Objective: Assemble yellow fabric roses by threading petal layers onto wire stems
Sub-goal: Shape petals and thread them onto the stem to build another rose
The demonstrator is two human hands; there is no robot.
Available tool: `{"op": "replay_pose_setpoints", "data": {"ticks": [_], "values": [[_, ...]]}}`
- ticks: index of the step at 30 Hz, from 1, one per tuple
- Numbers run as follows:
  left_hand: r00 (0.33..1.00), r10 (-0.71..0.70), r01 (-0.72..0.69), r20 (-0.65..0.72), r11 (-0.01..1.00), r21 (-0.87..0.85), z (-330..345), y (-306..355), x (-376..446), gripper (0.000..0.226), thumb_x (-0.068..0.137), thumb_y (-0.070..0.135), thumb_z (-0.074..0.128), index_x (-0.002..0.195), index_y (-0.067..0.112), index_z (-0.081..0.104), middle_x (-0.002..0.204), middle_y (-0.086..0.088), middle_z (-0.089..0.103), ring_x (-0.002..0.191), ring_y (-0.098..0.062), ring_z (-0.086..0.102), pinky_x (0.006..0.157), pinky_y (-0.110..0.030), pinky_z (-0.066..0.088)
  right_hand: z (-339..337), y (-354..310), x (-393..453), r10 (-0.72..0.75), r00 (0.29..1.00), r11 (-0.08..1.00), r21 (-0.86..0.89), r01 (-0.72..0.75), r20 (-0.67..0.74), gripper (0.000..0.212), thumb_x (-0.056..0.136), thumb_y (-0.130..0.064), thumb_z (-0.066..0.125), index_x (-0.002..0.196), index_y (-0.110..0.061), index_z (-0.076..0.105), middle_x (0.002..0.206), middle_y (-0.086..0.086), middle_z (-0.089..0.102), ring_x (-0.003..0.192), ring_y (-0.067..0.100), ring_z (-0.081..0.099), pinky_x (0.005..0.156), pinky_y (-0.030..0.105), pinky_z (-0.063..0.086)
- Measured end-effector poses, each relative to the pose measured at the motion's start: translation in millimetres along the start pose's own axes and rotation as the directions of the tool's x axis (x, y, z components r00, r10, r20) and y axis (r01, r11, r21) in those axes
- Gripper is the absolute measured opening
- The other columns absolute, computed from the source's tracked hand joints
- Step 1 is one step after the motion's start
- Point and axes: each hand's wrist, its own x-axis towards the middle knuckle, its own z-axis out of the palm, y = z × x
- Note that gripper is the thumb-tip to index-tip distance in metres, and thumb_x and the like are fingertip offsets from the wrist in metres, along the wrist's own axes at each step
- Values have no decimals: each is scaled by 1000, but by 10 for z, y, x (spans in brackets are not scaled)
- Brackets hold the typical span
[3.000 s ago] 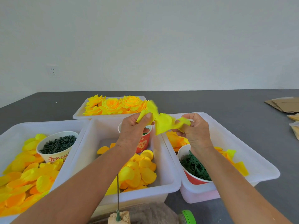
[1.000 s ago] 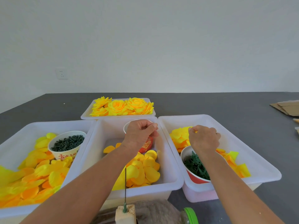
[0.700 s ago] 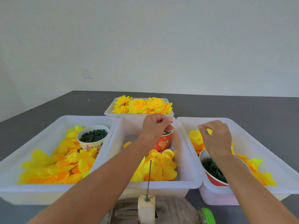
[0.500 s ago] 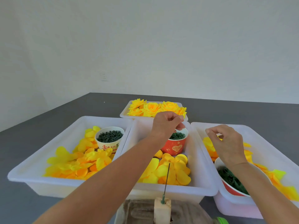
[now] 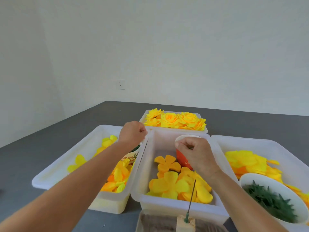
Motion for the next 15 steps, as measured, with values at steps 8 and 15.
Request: {"op": "replay_pose_setpoints", "data": {"ticks": [8,15], "values": [[969,-137,29,206,890,455,213,-536,75,15,88,17,58,99,12,68,100,-8,67,92,-24,62,71,-29,50,54,225,-43,102,995,994,-24,-103,-17,17,84,-17,68,71,-6,72,69,1,69,70,14,60,66,18,44],[971,-142,31,191,871,490,290,-554,56,17,87,8,57,100,7,67,100,-10,67,91,-25,64,75,-29,54,39,267,-25,157,985,986,-44,-160,-69,16,84,-18,68,71,-9,72,64,-8,64,63,5,55,59,12,42]]}}
